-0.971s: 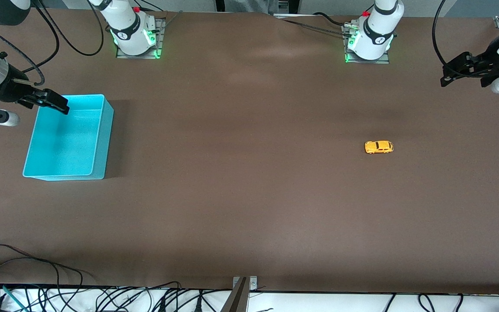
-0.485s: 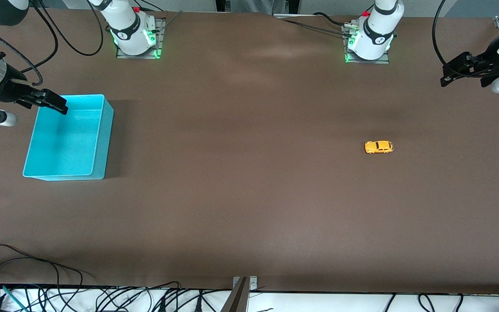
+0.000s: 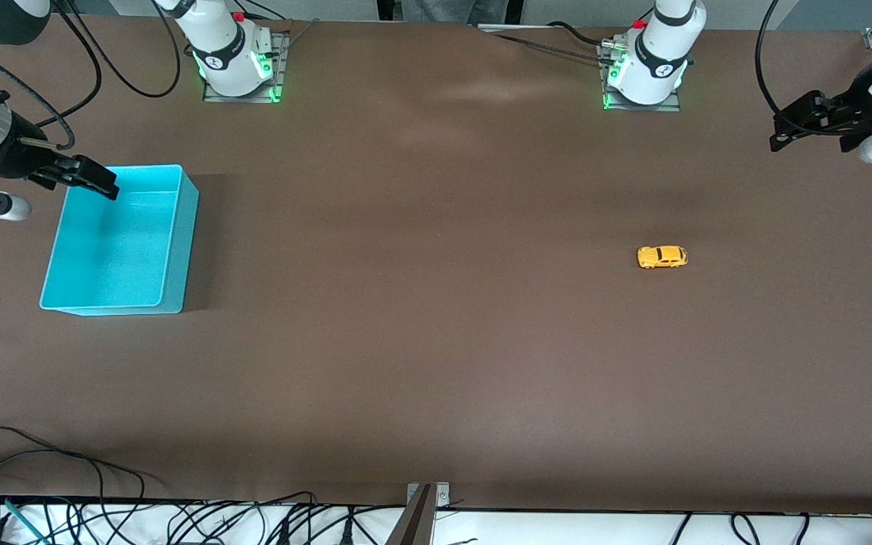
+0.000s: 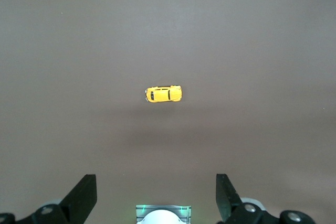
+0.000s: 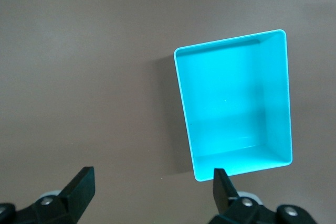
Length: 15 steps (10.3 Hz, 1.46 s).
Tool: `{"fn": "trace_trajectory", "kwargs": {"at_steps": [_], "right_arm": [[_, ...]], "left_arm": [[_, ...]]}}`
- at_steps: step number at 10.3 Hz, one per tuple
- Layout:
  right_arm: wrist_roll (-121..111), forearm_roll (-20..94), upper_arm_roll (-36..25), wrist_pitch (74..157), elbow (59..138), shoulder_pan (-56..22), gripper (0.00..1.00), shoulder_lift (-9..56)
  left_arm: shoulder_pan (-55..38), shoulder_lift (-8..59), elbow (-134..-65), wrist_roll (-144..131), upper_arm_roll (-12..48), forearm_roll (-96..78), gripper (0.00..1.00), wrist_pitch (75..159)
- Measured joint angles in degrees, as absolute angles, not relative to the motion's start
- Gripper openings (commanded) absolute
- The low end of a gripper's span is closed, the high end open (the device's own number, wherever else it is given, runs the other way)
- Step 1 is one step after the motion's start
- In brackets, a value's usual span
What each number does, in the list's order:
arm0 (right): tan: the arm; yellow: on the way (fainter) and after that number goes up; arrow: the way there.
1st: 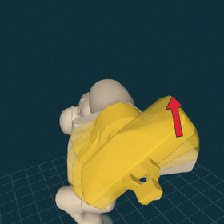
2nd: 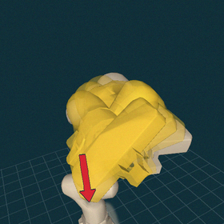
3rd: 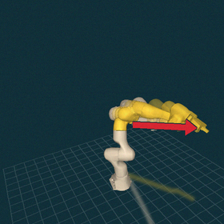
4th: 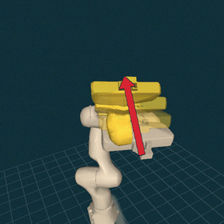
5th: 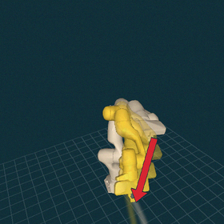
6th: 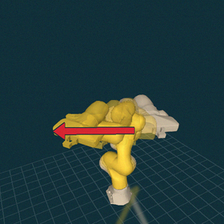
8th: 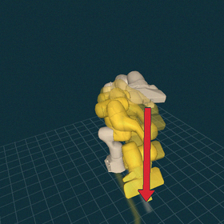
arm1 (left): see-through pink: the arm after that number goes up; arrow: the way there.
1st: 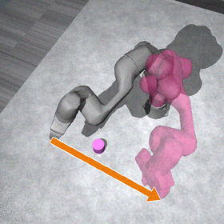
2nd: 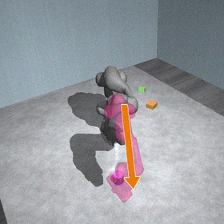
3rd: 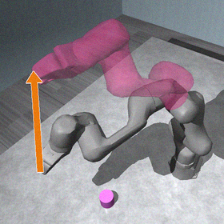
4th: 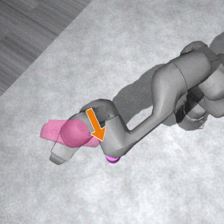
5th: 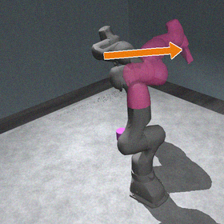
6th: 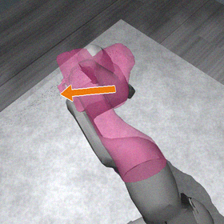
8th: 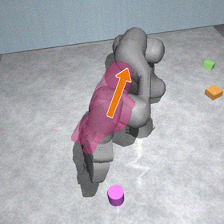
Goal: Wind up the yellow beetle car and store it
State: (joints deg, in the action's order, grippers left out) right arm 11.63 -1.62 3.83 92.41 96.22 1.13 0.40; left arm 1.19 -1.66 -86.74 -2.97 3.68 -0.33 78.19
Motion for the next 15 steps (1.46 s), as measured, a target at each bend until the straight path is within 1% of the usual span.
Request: {"fn": "trace_trajectory", "kwargs": {"at_steps": [4, 15], "right_arm": [[11.63, -1.62, 3.05, 91.6, 96.22, 1.14, 1.0, 0.41], [11.63, -1.42, 3.22, 91.85, 96.16, 1.08, 1.0, 0.43]], "left_arm": [[1.24, -1.66, -86.74, -2.97, 3.68, -0.33, 1.0, 78.19], [1.24, -1.66, -86.74, -2.97, 3.67, -0.33, 1.0, 78.19]]}}
